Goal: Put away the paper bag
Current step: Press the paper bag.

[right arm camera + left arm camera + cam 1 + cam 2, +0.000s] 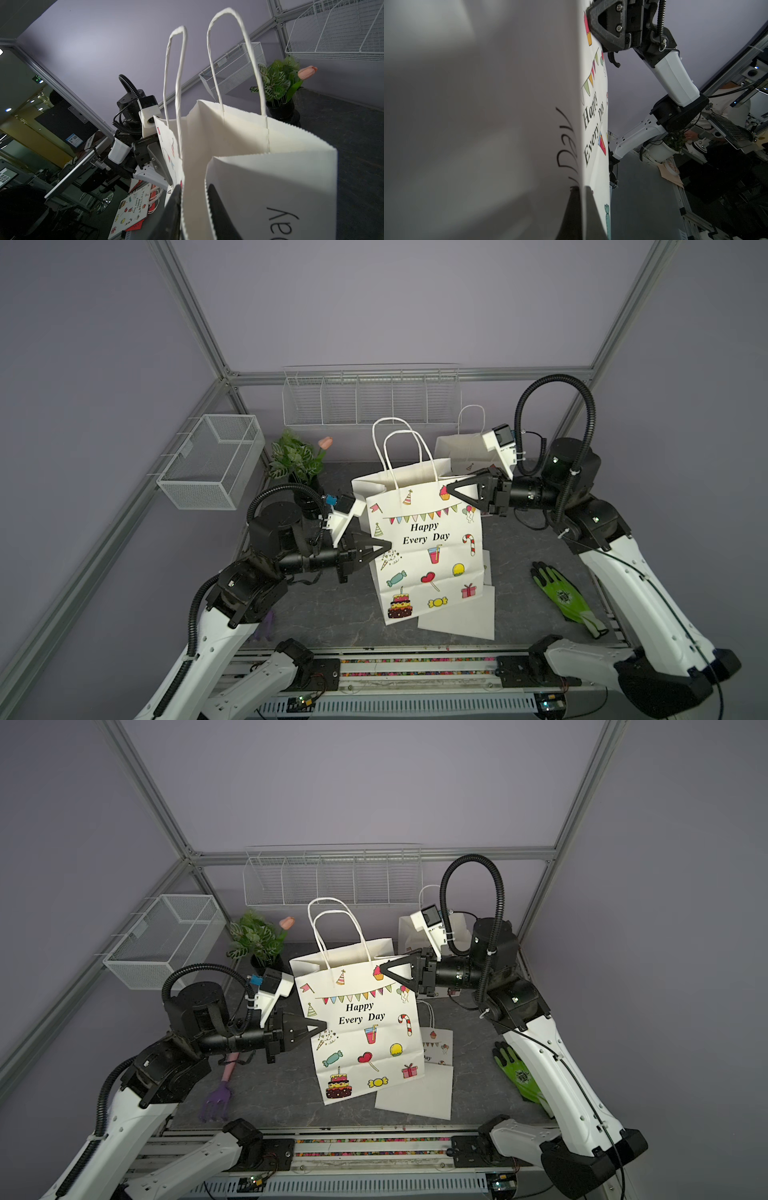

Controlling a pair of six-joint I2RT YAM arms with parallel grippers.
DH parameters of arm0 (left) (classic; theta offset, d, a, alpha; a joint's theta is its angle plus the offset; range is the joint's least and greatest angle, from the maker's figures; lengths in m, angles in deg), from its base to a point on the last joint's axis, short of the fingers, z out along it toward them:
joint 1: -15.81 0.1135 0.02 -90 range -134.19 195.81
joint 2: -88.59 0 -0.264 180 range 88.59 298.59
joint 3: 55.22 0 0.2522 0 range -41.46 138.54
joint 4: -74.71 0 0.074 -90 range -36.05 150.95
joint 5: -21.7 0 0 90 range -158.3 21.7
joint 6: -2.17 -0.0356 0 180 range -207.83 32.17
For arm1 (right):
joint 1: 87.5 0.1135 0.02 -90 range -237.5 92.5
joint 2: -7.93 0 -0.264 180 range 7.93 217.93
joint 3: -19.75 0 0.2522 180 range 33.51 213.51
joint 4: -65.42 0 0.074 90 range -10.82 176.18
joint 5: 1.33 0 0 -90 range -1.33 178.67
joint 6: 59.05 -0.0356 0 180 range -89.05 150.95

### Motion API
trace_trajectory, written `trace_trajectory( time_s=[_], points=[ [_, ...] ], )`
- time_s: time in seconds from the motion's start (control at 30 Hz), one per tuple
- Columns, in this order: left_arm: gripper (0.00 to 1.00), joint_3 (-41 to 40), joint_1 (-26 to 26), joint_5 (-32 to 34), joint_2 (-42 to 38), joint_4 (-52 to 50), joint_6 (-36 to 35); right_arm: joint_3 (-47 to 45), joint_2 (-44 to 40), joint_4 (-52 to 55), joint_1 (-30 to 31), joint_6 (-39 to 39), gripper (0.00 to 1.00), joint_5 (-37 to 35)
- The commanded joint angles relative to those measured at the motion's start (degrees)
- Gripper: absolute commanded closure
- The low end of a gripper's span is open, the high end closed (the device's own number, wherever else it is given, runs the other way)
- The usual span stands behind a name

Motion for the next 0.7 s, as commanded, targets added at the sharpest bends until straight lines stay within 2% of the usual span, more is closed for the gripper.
trace_trajectory(
  time_s=[0.0,0.13,0.2,0.33,0.37,0.4,0.47,0.5,0.67],
  points=[
    [0.99,-1.22,0.25,-0.78,-0.85,-0.10,-1.73,-0.37,-0.50,-4.18,-0.12,-2.47,0.81,2.11],
    [0.97,-1.77,0.29,-0.18,-0.77,0.65,-1.48,-2.04,-2.14,-5.19,-0.16,-3.43,0.87,2.77],
    [0.92,-1.84,0.27,-0.07,-0.54,1.37,-0.87,-2.48,-2.69,-5.47,-0.09,-3.87,0.93,2.74],
    [0.81,-1.51,0.28,1.90,-1.15,2.11,-0.02,-3.10,-3.49,-5.43,-0.14,-4.01,0.93,2.67],
    [0.74,-1.30,0.25,2.78,-1.48,2.10,0.18,-3.17,-3.84,-5.30,-0.13,-3.95,0.93,2.61],
    [0.59,-1.15,0.25,3.70,-1.72,2.05,0.25,-3.10,-4.13,-5.03,-0.14,-3.70,0.93,2.64],
    [0.13,-0.55,0.26,7.09,-2.74,1.83,0.47,-2.71,-4.82,-3.98,-0.31,-2.73,0.93,3.38],
    [0.00,-0.21,0.27,9.32,-3.33,1.62,0.47,-2.27,-5.24,-3.28,-0.49,-2.20,0.93,3.85],
    [0.01,-0.36,0.38,23.21,-9.25,2.29,-0.24,-0.37,-7.51,-1.64,-3.43,-1.58,0.93,9.13]
  ],
)
